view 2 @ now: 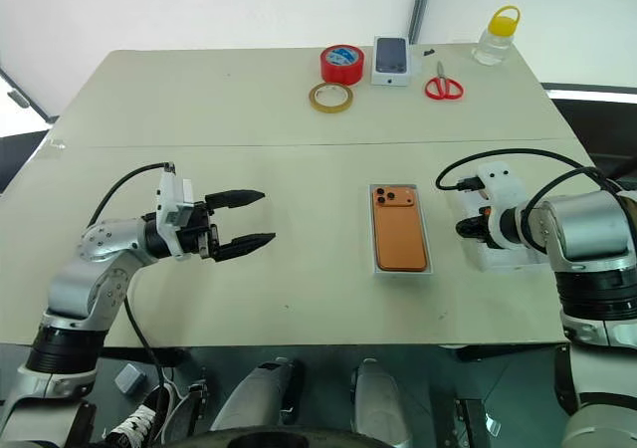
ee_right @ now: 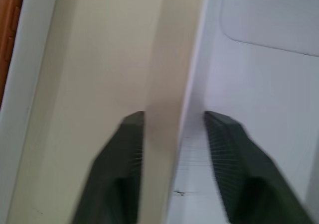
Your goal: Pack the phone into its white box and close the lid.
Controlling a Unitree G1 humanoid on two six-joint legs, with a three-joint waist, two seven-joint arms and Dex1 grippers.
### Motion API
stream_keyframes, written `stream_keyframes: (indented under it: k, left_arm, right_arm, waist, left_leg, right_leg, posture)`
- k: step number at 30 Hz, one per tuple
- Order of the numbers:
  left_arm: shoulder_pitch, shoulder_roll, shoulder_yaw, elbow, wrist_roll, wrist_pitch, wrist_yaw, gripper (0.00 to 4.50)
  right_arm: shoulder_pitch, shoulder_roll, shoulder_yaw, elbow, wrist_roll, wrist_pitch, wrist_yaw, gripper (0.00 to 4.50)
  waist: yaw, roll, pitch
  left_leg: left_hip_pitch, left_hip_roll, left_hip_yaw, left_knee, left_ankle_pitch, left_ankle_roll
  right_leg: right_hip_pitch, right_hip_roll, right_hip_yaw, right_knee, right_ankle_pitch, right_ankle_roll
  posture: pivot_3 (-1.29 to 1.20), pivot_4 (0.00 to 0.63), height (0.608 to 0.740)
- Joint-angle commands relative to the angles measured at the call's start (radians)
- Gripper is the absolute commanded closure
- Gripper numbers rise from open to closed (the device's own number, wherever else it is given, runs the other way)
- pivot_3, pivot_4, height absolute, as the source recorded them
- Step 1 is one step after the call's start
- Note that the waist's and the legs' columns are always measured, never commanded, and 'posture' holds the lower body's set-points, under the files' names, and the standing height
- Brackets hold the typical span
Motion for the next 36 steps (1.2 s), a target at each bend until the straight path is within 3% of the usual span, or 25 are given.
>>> stream_keyframes:
  k: [1, 19, 27, 33, 36]
  left_arm:
    - [0.001, 0.002, 0.008, -0.036, -0.025, 0.01, 0.005, 0.51]
    - [-0.02, -0.009, 0.007, -0.019, -0.025, 0.035, 0.013, 0.51]
    - [-0.027, -0.016, 0.019, -0.011, -0.029, 0.039, 0.039, 0.51]
    - [-0.044, -0.018, 0.024, -0.001, -0.036, 0.046, 0.058, 0.51]
    - [-0.049, -0.018, 0.028, -0.009, -0.045, 0.059, 0.072, 0.51]
  right_arm:
    - [-0.002, -0.015, 0.0, -0.007, -0.004, -0.001, -0.003, 4.28]
    - [-0.029, 0.019, -0.023, -0.007, 0.0, 0.032, -0.03, 4.4]
    - [-0.218, 0.255, -0.307, 0.073, 0.023, -0.137, -0.128, 4.4]
    - [-0.264, 0.474, -0.539, 0.077, 0.143, -0.078, -0.162, 4.4]
    - [-0.261, 0.594, -0.612, -0.023, 0.221, 0.006, -0.169, 4.4]
  waist:
    - [0.0, 0.0, 0.0]
    - [0.002, 0.0, 0.0]
    - [0.0, 0.001, 0.001]
    - [0.002, 0.001, 0.001]
    - [0.0, 0.002, 0.001]
  left_leg:
    - [0.0, 0.0, 0.0, 0.0, 0.0, 0.0]
    - [0.0, 0.0, 0.0, 0.0, 0.0, 0.0]
    - [0.0, 0.0, 0.001, -0.001, 0.0, 0.0]
    - [0.0, 0.0, 0.001, -0.001, 0.0, 0.0]
    - [0.0, 0.0, 0.001, -0.001, 0.0, 0.0]
  right_leg:
    - [0.0, 0.0, 0.0, 0.0, 0.0, 0.0]
    - [0.0, 0.0, 0.0, 0.0, 0.0, 0.0]
    - [-0.001, 0.001, 0.001, 0.001, 0.0, 0.0]
    - [0.0, 0.001, 0.001, 0.0, 0.0, 0.0]
    - [-0.001, 0.0, 0.001, 0.001, 0.0, 0.0]
  posture:
    - [0.0, 0.15, 0.74]
    - [0.0, 0.15, 0.74]
    - [0.0, 0.15, 0.74]
    - [0.0, 0.15, 0.74]
    - [0.0, 0.15, 0.74]
